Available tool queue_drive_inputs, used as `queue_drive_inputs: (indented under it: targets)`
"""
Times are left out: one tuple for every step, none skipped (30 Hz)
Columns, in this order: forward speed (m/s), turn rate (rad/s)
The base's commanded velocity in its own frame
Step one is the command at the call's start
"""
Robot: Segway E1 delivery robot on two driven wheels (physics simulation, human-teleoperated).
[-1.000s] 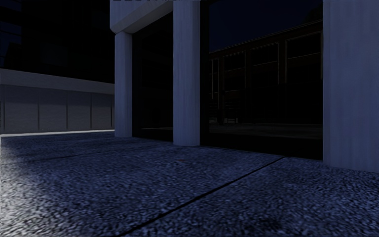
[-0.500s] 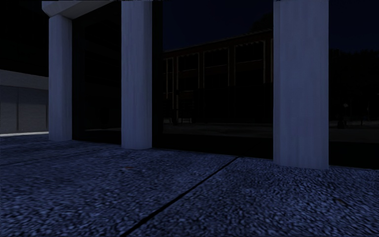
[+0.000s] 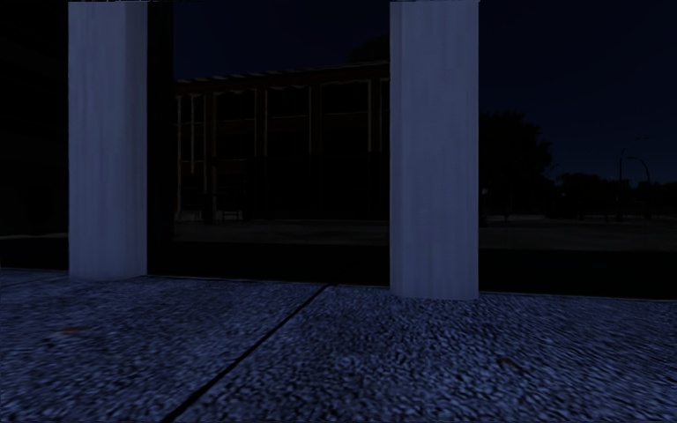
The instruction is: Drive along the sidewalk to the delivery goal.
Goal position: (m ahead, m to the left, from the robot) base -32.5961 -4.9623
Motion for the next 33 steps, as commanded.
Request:
queue_drive_inputs:
  targets:
    - [0.77, -0.67]
    - [0.77, -0.67]
    - [0.77, -0.67]
    - [0.77, -0.67]
    - [0.78, -0.67]
    - [0.80, -0.67]
    - [0.80, -0.67]
    - [0.82, -0.67]
    - [0.84, -0.67]
    - [0.84, -0.67]
    - [0.89, -0.67]
    - [0.91, -0.67]
    - [0.92, -0.67]
    - [0.92, -0.67]
    - [0.92, -0.67]
    - [0.92, -0.67]
    - [0.92, -0.67]
    - [0.93, -0.66]
    - [0.93, -0.66]
    - [0.93, -0.66]
    - [0.93, -0.66]
    - [0.94, -0.66]
    - [0.94, -0.66]
    - [0.94, -0.66]
    - [0.94, -0.66]
    - [0.94, -0.66]
    - [0.95, -0.66]
    - [0.96, -0.66]
    - [0.97, -0.66]
    - [0.97, -0.66]
    - [0.97, -0.66]
    - [0.97, -0.66]
    - [0.97, -0.66]
